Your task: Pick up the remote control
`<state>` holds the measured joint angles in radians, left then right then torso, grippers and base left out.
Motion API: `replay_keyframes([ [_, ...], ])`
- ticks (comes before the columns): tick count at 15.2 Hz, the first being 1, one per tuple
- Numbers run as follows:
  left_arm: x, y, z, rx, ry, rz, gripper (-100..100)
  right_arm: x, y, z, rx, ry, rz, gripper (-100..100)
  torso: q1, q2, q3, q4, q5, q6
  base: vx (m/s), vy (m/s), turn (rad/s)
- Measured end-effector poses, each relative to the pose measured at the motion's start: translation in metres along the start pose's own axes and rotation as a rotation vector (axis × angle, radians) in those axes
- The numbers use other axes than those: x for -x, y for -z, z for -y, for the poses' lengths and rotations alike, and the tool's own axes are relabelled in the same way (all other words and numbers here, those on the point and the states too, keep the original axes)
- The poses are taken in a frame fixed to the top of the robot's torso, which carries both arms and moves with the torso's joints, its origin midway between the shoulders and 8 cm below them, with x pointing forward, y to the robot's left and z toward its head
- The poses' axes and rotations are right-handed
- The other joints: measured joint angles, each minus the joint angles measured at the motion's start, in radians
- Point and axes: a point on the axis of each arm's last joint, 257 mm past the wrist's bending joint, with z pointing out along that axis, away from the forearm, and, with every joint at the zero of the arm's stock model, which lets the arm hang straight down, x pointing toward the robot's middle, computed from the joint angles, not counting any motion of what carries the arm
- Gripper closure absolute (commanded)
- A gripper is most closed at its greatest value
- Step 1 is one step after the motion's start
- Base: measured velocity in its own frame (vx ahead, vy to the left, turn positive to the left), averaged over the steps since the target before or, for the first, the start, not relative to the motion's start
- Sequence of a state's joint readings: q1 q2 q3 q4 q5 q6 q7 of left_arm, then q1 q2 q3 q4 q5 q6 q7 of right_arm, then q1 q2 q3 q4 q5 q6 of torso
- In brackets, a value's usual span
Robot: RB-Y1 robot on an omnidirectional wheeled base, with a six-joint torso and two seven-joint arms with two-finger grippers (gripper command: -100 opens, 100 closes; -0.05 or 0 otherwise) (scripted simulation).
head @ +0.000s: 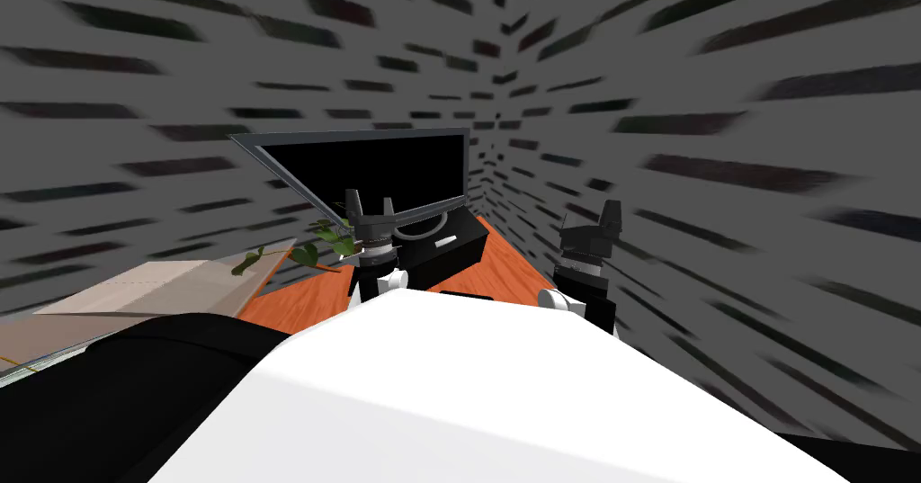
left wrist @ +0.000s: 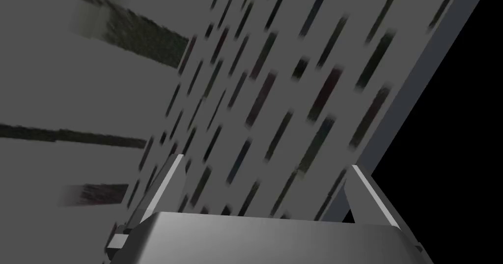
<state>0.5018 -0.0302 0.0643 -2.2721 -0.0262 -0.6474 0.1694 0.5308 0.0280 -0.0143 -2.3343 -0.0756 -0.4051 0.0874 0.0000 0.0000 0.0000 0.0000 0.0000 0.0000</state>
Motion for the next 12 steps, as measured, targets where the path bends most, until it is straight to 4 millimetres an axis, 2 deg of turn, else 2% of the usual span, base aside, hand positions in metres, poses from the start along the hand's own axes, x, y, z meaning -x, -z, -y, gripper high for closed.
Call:
replay_keyframes([
  [5,-0.002,0.002,-0.017,0.059,-0.024,-0.068,-100,0.0,0.0,0.0,0.0,0.0,0.0,0,0.0,-0.001,-0.001,0.0,0.0,0.0,0.013,-0.009,-0.078],
  [12,0.019,0.009,-0.064,0.216,-0.071,-0.113,-100,0.0,0.0,0.0,0.0,0.0,0.0,0,-0.001,-0.002,-0.001,-0.001,0.0,0.0,0.028,-0.016,-0.134],
])
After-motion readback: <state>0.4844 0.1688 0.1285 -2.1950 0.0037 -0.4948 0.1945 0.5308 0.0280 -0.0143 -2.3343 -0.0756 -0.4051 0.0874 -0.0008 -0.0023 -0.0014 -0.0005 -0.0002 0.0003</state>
